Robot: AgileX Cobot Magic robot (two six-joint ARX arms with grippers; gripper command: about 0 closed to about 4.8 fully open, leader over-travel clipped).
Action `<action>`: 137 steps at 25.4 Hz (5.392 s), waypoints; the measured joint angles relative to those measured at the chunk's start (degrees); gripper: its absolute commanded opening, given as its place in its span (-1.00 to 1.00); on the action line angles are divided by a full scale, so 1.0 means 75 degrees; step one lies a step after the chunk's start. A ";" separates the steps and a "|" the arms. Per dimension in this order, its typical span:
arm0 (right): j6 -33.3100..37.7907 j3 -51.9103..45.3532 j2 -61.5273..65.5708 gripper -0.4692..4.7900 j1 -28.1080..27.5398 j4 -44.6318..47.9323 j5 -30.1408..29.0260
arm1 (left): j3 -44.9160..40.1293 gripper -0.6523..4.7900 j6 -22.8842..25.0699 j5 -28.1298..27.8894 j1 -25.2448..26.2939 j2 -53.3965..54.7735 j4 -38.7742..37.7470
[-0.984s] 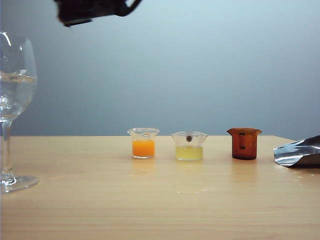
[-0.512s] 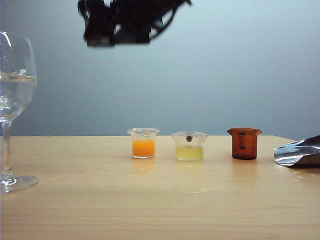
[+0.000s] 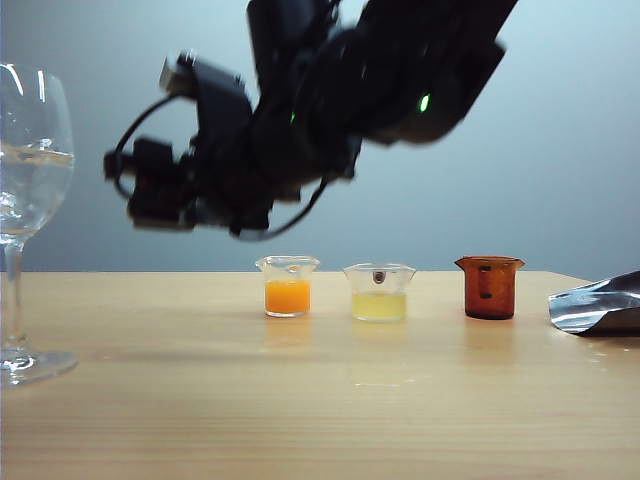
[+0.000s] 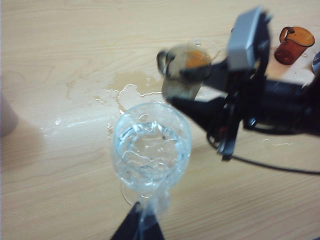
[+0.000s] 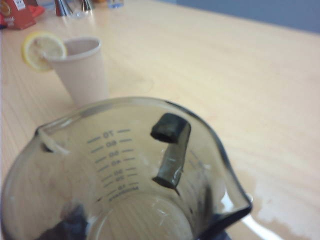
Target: Pick up the first measuring cup from the left, pour the coconut rum inside into the goblet, and finally put the measuring cup back in its original place.
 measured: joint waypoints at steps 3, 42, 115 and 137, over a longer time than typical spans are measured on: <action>0.0385 0.0181 0.0644 -0.06 -0.0079 0.0361 0.0242 | 0.0000 -0.77 0.0000 0.0000 0.0000 -0.0003 0.0000; 0.0411 0.2331 0.2763 1.00 -0.0093 -0.0388 0.1947 | 0.0000 -0.77 0.0000 0.0000 0.0000 -0.0003 0.0000; -0.0006 -0.3719 -1.1214 -0.84 -0.5470 -0.8043 -0.0277 | -0.0391 -0.77 0.0000 0.0003 0.0102 -0.0373 0.0221; 0.0017 -0.6563 -1.2834 -0.84 -0.6557 -0.6161 -0.0755 | -0.4931 -0.77 -0.0058 0.0149 0.1294 -0.4473 0.4097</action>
